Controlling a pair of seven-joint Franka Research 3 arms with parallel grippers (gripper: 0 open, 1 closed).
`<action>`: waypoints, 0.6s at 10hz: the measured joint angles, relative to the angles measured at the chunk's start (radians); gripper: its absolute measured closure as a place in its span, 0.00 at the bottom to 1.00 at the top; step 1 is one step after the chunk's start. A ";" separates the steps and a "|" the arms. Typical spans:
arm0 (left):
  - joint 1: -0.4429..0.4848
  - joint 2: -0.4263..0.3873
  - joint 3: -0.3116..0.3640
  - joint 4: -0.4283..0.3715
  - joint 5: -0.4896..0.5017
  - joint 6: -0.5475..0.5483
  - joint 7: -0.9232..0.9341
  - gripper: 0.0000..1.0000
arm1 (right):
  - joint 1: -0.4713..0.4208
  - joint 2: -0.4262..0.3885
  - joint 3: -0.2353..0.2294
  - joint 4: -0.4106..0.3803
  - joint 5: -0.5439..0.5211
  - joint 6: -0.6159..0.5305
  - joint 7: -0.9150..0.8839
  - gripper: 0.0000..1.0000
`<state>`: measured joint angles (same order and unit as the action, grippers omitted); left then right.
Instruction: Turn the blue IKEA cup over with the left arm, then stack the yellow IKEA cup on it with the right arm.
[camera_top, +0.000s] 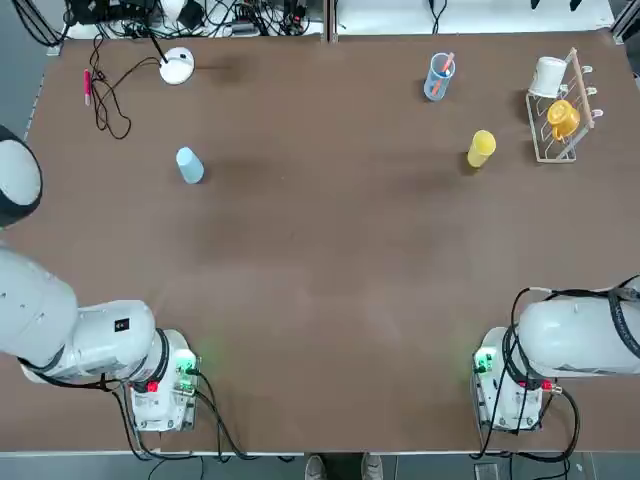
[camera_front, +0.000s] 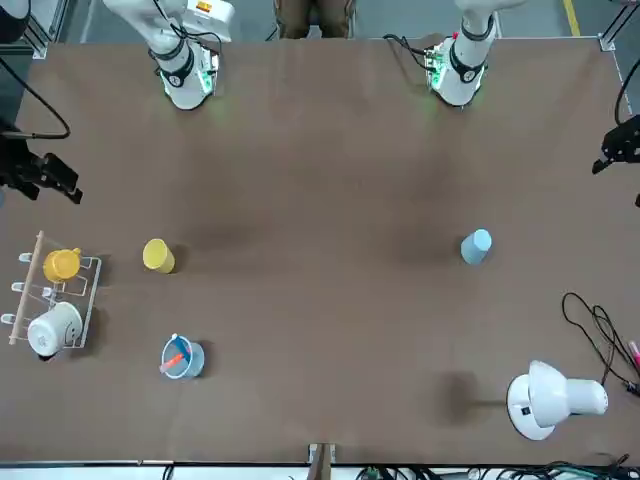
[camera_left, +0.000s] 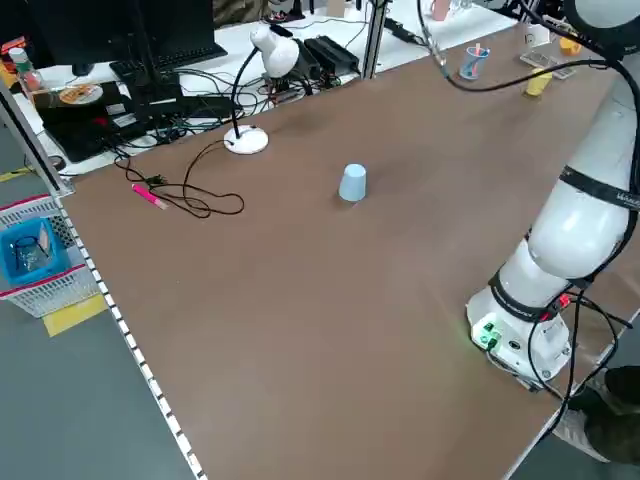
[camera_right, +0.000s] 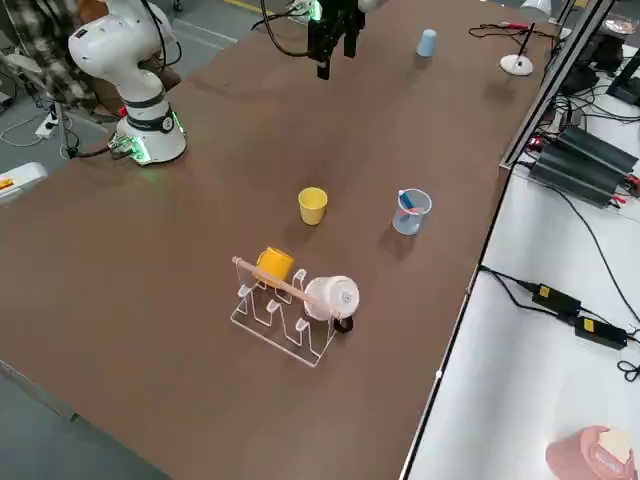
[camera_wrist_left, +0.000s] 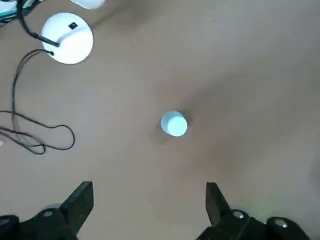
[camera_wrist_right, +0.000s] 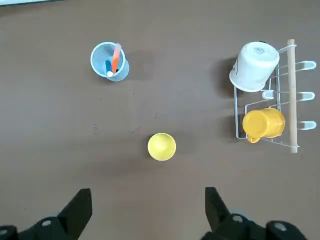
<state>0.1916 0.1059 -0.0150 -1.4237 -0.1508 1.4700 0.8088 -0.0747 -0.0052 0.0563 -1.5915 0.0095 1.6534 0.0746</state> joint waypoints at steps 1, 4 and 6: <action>0.034 0.002 0.000 -0.029 -0.055 -0.002 0.098 0.01 | 0.000 0.000 0.000 0.000 0.000 0.000 0.000 0.00; 0.152 0.032 0.001 -0.125 -0.246 -0.002 0.455 0.01 | 0.000 0.000 -0.001 0.000 0.000 0.000 0.000 0.00; 0.232 0.084 0.002 -0.171 -0.323 -0.003 0.656 0.01 | 0.000 0.000 -0.001 0.000 0.000 0.000 0.000 0.00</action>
<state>0.4240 0.1897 -0.0128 -1.5950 -0.4737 1.4670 1.4647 -0.0749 -0.0052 0.0551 -1.5920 0.0098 1.6535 0.0747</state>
